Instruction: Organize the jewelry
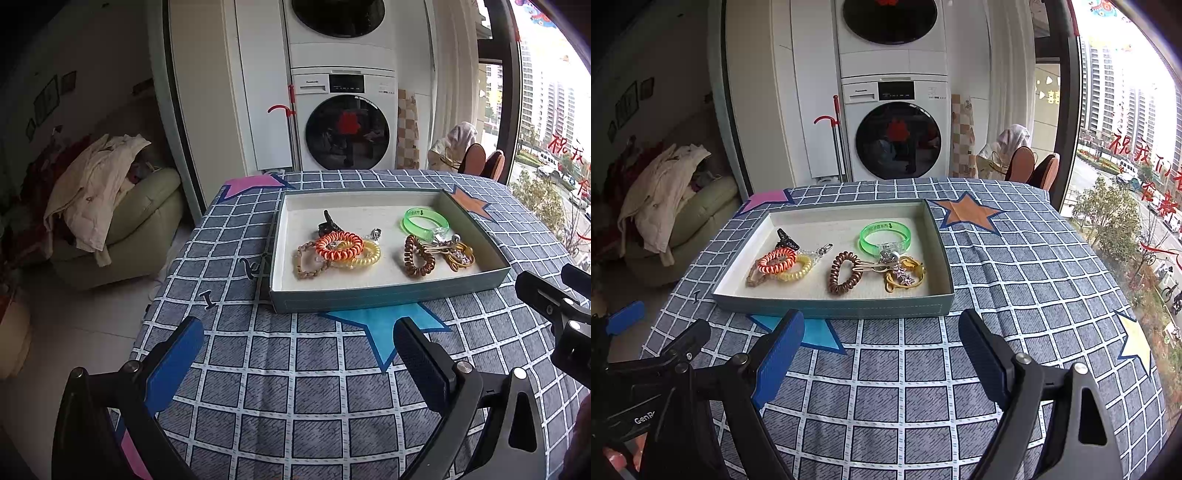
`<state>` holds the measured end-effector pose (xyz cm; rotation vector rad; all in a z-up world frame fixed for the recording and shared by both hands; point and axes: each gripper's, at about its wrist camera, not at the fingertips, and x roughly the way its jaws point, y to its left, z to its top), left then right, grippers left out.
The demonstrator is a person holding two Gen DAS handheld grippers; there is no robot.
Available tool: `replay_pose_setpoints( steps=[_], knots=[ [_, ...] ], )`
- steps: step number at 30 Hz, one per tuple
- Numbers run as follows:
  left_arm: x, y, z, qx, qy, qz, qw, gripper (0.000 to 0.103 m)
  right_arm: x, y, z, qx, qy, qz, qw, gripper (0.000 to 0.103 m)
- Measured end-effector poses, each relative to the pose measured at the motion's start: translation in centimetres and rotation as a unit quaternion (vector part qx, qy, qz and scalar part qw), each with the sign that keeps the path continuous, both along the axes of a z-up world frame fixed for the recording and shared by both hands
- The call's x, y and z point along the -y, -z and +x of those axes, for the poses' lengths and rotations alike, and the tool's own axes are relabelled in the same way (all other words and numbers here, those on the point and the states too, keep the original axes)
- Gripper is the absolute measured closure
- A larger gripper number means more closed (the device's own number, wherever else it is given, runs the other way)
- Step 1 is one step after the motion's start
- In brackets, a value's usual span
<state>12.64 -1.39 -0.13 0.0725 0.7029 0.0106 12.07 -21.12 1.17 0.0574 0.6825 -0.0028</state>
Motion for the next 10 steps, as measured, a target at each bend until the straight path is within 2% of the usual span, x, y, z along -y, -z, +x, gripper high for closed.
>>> replay_pose_setpoints(
  steps=[10],
  knots=[
    [0.2,-0.01,-0.04,0.005,0.003,0.003,1.0,0.0,-0.02,0.01,0.0,0.0,0.0,0.0,1.0,0.015]
  ],
)
